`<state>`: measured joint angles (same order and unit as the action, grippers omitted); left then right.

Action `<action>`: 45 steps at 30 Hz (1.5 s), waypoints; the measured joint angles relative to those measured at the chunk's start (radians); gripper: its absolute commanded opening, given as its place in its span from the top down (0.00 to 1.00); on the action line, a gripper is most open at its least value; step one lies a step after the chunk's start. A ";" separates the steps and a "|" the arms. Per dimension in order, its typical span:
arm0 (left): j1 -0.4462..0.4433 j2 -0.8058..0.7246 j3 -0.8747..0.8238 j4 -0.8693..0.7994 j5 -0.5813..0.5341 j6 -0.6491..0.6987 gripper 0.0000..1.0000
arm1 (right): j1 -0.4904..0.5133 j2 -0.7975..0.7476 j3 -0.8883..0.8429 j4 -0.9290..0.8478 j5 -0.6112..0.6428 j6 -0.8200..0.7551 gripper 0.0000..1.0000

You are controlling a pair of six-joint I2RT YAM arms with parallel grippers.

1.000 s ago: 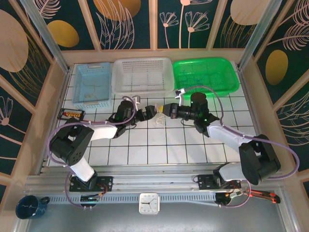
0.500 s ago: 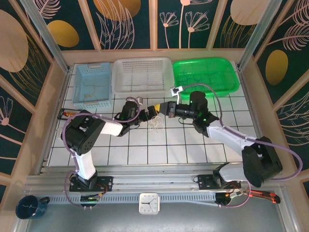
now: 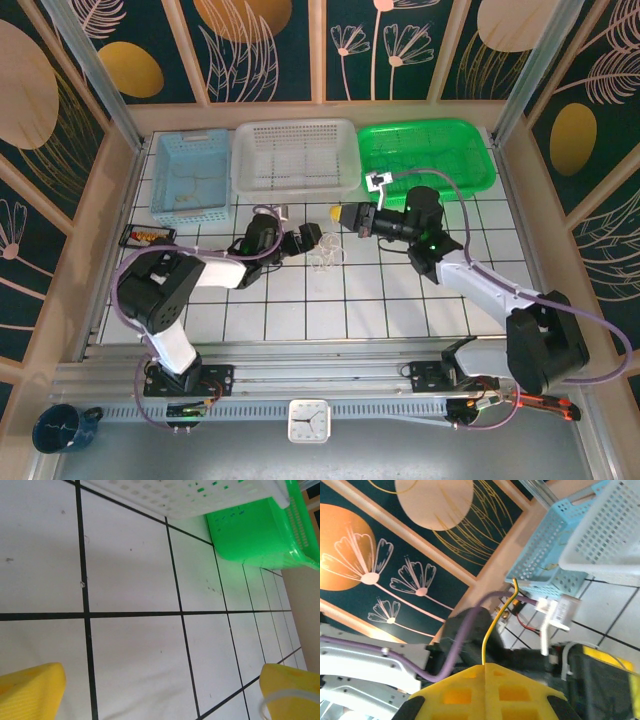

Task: Untangle the cables

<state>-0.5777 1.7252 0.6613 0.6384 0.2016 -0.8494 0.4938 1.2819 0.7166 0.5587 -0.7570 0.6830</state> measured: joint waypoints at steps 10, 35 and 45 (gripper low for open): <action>0.000 -0.215 -0.002 -0.195 -0.060 0.060 0.01 | -0.010 0.026 -0.025 -0.010 0.000 -0.084 1.00; 0.002 -0.291 0.121 -0.562 0.103 0.008 0.01 | -0.034 0.061 -0.024 -0.049 0.034 -0.180 1.00; 0.002 -0.330 0.058 -0.613 0.101 0.012 0.01 | -0.101 0.036 -0.015 -0.087 0.048 -0.189 1.00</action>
<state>-0.5758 1.3949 0.7197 0.0250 0.3023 -0.8375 0.3931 1.3182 0.7017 0.4713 -0.7086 0.4942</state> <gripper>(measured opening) 0.988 0.052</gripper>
